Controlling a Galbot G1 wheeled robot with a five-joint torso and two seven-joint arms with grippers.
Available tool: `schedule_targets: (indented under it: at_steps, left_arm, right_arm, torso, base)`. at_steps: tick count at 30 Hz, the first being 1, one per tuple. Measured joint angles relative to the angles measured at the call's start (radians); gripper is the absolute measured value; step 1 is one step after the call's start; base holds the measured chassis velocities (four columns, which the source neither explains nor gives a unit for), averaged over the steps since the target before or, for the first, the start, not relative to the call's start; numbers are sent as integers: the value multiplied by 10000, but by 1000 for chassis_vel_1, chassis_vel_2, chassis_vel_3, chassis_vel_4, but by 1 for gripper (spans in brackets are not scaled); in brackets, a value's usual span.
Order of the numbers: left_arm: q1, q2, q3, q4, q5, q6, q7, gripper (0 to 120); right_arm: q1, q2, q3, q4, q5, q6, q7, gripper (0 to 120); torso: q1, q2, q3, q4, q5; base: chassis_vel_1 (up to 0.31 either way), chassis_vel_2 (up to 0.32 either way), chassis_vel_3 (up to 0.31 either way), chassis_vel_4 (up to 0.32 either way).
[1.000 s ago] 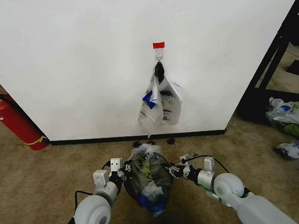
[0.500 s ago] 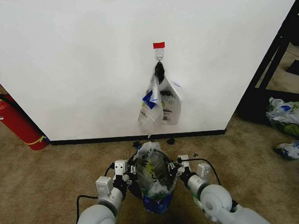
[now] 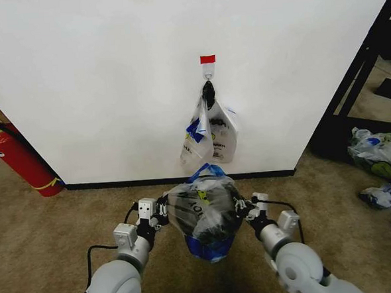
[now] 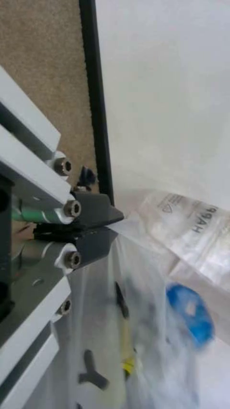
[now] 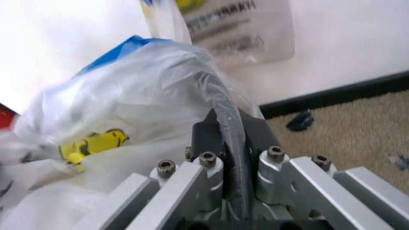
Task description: Pick up the garbage bag from the wall and place it over the trash bin.
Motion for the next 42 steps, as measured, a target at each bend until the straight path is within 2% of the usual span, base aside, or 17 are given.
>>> schedule_targets:
  at_steps: [4,8,17,23,26,28,30,34,36,37,38,40,42]
  left_arm:
    - [-178,81,-9,399,81,-140,85,0]
    - [-209,137,-27,676,280,-294,270,0]
    - [-48,99,65,773,434,-492,712,0]
    - [-58,4,162,914,415,-1195,916,0]
    - [-43,-9,147,1022,388,-1551,964,10]
    - [14,23,76,1086,327,-1899,1099,22]
    - [46,52,51,1092,296,-2020,1178,23]
    - [495,337,22,838,-110,-2547,1535,43]
    - [543,339,2,827,-123,-2550,1530,45]
    - [597,335,-49,803,-123,-2550,1469,50]
    - [678,293,-133,678,-142,-2433,986,56]
    - [966,46,-371,-236,-1101,-1777,-76,65]
    - [1029,-37,-387,-475,-1427,-1644,-235,67]
  right_arm:
    - [-277,-380,256,303,151,-107,-313,1]
    - [-278,-447,407,413,301,-70,-328,1]
    - [-45,-122,454,291,300,444,-323,1]
    - [23,245,435,98,214,806,-349,1]
    - [40,435,436,-7,187,918,-354,1]
    - [82,601,440,-158,171,1046,-286,1]
    - [100,652,439,-215,168,1089,-245,1]
    - [315,1320,366,-891,7,1499,-122,1]
    - [360,1458,370,-1003,-11,1549,-118,1]
    - [399,1608,386,-1120,-36,1595,-115,1]
    - [444,1823,430,-1291,-89,1697,-115,1]
    - [479,2112,513,-1565,-209,2004,-117,1]
    - [477,2158,523,-1610,-227,2062,-117,1]
  torso:
    - [0,0,0,0,0]
    - [0,0,0,-1,0]
    - [0,0,0,1,0]
    - [0,0,0,0,1]
    - [0,-1,0,-1,0]
    - [0,0,0,0,-1]
    - [0,0,0,-1,-1]
    - [0,0,0,2,2]
    - [0,0,0,1,0]
    - [0,0,0,1,-2]
    - [0,0,1,1,0]
    - [0,0,0,0,0]
    - [0,-1,0,0,4]
  base:
    - [0,0,0,0]
    - [0,0,0,0]
    - [0,0,0,0]
    - [0,0,0,0]
    - [0,0,0,0]
    - [0,0,0,0]
    - [0,0,0,0]
    - [0,0,0,0]
    - [0,0,0,0]
    - [0,0,0,0]
    - [0,0,0,0]
    - [0,0,0,0]
    - [0,0,0,0]
